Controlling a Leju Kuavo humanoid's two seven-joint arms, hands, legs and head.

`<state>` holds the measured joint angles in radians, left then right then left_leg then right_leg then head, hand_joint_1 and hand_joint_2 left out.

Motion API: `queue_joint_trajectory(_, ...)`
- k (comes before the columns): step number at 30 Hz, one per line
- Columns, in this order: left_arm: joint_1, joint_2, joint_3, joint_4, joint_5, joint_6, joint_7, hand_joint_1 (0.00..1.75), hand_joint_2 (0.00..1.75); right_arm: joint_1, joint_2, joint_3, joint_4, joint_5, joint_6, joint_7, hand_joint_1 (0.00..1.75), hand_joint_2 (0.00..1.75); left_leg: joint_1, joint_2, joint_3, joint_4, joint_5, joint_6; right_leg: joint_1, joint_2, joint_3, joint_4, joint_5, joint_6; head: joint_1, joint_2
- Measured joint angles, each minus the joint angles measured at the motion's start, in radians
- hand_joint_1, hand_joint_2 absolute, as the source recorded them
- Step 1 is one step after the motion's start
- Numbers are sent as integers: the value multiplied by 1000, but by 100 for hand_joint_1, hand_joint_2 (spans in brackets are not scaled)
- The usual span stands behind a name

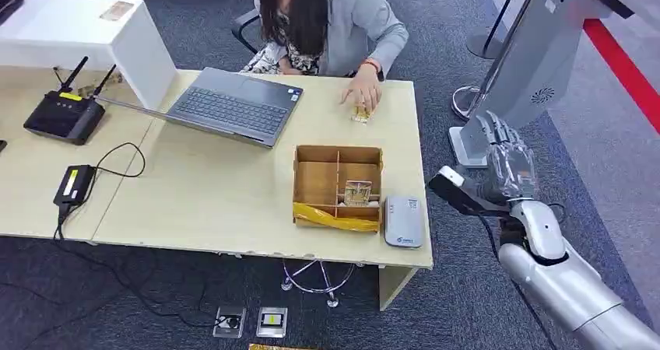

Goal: Pass the card to the sensor for recognition and then transmit it.

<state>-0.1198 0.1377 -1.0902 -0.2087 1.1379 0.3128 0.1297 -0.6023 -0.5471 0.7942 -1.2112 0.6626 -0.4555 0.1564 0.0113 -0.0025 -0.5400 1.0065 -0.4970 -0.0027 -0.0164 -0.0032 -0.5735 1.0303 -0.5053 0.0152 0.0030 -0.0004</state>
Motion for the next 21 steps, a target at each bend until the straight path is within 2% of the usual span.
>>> queue_joint_trajectory(11,0,8,-16,0,-7,1,-13,0,0,8,8,10,-71,-4,5,5,0,175,0,0,0,0,0,0,0,0,0,0,0,0,0,0)
queue_joint_trajectory(21,-1,5,-16,0,-1,21,3,0,0,-19,31,38,-71,-32,15,-35,0,175,0,0,-1,0,0,0,0,0,0,0,0,0,0,0)
